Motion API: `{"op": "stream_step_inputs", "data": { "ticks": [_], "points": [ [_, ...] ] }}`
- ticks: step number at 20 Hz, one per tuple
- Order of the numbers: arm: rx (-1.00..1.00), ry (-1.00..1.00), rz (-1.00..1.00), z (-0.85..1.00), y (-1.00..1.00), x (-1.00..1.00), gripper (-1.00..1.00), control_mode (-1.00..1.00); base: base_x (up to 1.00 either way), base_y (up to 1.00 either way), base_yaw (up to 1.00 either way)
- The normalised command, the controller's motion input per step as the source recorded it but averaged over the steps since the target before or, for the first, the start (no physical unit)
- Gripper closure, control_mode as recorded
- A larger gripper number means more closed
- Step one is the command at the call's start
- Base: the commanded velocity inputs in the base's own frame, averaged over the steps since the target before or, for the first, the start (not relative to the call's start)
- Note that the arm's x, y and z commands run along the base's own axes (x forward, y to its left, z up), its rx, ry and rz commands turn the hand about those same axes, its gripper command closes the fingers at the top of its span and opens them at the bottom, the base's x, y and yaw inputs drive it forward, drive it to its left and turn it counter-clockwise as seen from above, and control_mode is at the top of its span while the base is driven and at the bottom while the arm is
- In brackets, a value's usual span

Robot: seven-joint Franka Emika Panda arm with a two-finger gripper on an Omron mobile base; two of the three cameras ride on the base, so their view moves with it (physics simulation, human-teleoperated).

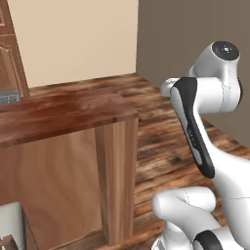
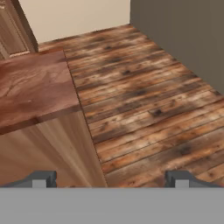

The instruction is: Take the cheese, chicken drumstick, and lemon from the fridge and place them on the plate on the dining counter to create an appetizer plate.

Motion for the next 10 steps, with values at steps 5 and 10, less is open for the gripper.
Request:
{"op": "stream_step_inputs", "data": {
  "ticks": [5,10],
  "points": [
    [0.00,0.00,0.00,0.00,0.00,0.00,-1.00,1.00,1.00,-1.00,0.14],
    [0.00,0.00,0.00,0.00,0.00,0.00,-1.00,1.00,1.00,-0.96,0.35]
  ]
}}
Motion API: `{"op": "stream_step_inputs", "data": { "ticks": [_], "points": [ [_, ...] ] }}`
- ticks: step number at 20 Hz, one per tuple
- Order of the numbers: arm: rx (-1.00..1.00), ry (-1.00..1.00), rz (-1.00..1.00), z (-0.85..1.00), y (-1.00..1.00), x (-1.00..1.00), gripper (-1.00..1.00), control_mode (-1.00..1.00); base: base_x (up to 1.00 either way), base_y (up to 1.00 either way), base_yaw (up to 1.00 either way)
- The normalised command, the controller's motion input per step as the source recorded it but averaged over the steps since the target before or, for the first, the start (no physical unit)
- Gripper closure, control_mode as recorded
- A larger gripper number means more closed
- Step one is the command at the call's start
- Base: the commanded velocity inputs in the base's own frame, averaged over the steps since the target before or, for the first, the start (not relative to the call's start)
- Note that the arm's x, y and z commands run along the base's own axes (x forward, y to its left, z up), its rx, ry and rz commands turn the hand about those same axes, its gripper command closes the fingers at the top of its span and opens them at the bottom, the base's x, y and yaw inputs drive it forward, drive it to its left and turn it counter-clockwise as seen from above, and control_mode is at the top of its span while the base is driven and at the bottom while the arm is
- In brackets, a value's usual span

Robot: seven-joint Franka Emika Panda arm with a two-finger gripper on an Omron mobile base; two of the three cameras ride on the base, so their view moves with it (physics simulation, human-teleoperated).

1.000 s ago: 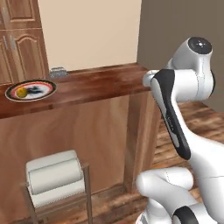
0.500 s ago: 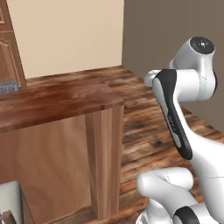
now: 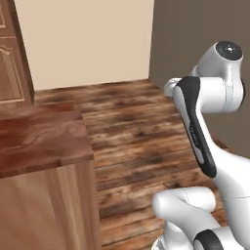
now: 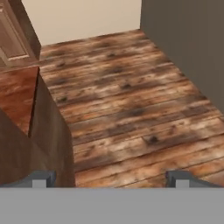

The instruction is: Take the cheese, chicken drumstick, and lemon from the fridge and place them on the plate on the dining counter to create an appetizer plate.

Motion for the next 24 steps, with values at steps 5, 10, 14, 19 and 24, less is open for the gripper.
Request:
{"op": "stream_step_inputs", "data": {
  "ticks": [5,10,14,19,24],
  "points": [
    [0.00,0.00,0.00,0.00,0.00,0.00,-1.00,1.00,1.00,-0.89,0.39],
    [0.00,0.00,0.00,0.00,0.00,0.00,-1.00,1.00,1.00,-0.82,0.42],
    [0.00,0.00,0.00,0.00,0.00,0.00,-1.00,1.00,1.00,-0.73,0.44],
    [0.00,0.00,0.00,0.00,0.00,0.00,-1.00,1.00,1.00,-0.56,0.49],
    [0.00,0.00,0.00,0.00,0.00,0.00,-1.00,1.00,1.00,-0.53,0.50]
  ]
}}
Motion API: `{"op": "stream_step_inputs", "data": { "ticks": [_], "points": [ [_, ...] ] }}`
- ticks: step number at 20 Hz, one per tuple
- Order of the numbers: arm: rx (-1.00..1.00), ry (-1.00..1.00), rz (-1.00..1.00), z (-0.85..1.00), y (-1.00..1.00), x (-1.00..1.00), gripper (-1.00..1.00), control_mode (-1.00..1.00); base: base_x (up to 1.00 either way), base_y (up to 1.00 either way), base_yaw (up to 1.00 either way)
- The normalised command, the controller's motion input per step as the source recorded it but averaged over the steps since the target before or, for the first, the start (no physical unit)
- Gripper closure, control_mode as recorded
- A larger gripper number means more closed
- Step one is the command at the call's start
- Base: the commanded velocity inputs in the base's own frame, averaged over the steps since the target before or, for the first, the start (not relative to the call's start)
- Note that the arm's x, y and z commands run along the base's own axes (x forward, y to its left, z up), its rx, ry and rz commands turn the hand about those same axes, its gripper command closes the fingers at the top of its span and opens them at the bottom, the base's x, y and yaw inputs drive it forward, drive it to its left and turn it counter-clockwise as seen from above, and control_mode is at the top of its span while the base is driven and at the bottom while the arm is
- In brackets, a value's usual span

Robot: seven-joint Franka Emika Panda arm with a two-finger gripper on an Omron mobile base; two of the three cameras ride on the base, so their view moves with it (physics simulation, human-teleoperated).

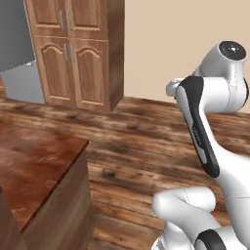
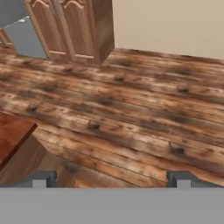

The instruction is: Take the cheese, chicken drumstick, and lemon from the fridge and place them on the plate on the dining counter to create an appetizer plate.

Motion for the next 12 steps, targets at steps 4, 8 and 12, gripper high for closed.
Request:
{"op": "stream_step_inputs", "data": {
  "ticks": [4,8,12],
  "points": [
    [0.00,0.00,0.00,0.00,0.00,0.00,-1.00,1.00,1.00,-0.61,0.47],
    [0.00,0.00,0.00,0.00,0.00,0.00,-1.00,1.00,1.00,-0.74,0.43],
    [0.00,0.00,0.00,0.00,0.00,0.00,-1.00,1.00,1.00,-0.75,0.42]
  ]
}}
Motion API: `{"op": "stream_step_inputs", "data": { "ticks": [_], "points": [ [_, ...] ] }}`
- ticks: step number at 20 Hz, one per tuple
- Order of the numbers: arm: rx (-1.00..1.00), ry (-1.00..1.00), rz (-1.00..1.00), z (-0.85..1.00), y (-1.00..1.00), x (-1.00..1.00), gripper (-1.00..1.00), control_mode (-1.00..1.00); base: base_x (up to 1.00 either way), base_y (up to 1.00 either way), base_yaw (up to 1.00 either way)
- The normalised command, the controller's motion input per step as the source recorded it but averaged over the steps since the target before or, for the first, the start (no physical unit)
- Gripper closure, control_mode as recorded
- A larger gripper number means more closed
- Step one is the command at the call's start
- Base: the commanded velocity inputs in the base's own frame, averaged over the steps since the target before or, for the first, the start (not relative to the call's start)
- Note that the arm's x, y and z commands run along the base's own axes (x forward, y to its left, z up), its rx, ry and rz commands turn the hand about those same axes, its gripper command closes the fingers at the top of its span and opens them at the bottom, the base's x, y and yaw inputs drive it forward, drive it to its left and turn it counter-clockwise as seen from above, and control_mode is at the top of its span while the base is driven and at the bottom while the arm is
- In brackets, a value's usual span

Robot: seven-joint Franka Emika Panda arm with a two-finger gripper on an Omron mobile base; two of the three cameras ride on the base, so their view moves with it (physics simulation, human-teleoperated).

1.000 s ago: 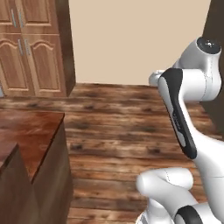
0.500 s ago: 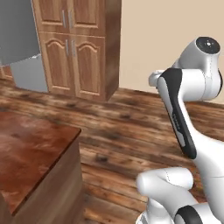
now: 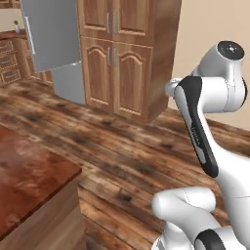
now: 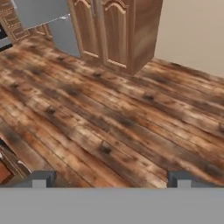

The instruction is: Take the cheese, chicken drumstick, and lemon from the fridge and place them on the plate on the dining counter to create an appetizer plate.

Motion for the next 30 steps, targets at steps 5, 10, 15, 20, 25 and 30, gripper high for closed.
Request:
{"op": "stream_step_inputs", "data": {
  "ticks": [5,10,15,20,25,30],
  "points": [
    [0.00,0.00,0.00,0.00,0.00,0.00,-1.00,1.00,1.00,-0.67,0.46],
    [0.00,0.00,0.00,0.00,0.00,0.00,-1.00,1.00,1.00,-0.57,0.49],
    [0.00,0.00,0.00,0.00,0.00,0.00,-1.00,1.00,1.00,-0.50,0.49],
    [0.00,0.00,0.00,0.00,0.00,0.00,-1.00,1.00,1.00,-0.49,0.46],
    [0.00,0.00,0.00,0.00,0.00,0.00,-1.00,1.00,1.00,-0.46,0.43],
    [0.00,0.00,0.00,0.00,0.00,0.00,-1.00,1.00,1.00,-0.36,0.35]
  ]
}}
